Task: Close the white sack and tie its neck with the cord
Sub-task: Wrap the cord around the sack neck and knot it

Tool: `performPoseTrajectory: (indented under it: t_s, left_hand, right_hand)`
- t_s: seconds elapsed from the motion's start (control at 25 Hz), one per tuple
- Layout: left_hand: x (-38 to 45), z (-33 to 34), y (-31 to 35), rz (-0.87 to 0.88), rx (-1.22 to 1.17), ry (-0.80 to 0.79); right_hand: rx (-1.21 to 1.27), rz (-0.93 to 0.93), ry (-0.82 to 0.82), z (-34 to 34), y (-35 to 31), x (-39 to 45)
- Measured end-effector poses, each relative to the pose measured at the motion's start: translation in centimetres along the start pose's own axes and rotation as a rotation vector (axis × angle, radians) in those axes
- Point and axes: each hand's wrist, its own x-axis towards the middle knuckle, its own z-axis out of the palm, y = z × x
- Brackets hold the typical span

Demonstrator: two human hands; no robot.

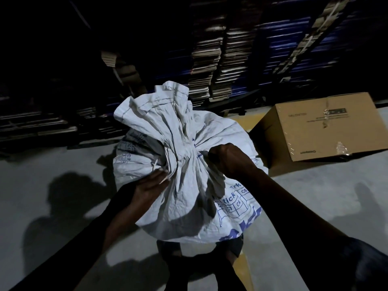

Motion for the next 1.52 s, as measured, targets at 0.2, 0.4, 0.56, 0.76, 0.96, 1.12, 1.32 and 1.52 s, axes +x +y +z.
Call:
performPoseTrajectory:
  t_s: [0.2,0.4,0.56,0.76,0.96,1.12,1.32,1.52]
  left_hand:
    - [2.1,-2.4,3.8,0.189,0.026,-0.034]
    - [7.5,-4.6,8.0,0.138,-0.006,-0.2]
    - [11.0,-3.4,9.1,-0.167,-0.356,-0.253]
    - [12.8,-1.7,10.7,-0.291,-0.399,-0.255]
    - [14.0,-1.4,10.5,-0.326,-0.47,-0.306]
    - [14.4,-0.8,10.5,-0.4,-0.426,-0.262]
    - [15.3,0.3,11.4,-0.597,-0.246,-0.169]
    - [15.4,0.4,11.1,-0.715,-0.239,-0.244]
  right_hand:
    - [0.035,0.068,0.08,0.1,-0.2,-0.8]
    - [0.248,0.208,0.219,0.5,-1.1,-2.9]
    - [0.564,0.405,0.275,1.1,-1.4,-5.2]
    - [1.098,0.566,0.276,0.6,-2.3,-6.5]
    - [1.322,0.648,0.233,0.2,-1.5,-6.7]
    - [1.378,0.725,0.216,0.2,-1.0,-6.8]
    - [1.408,0.765,0.293,-0.2,-0.9,-7.0]
    - [1.368,0.809,0.401,0.0,-0.2,-6.7]
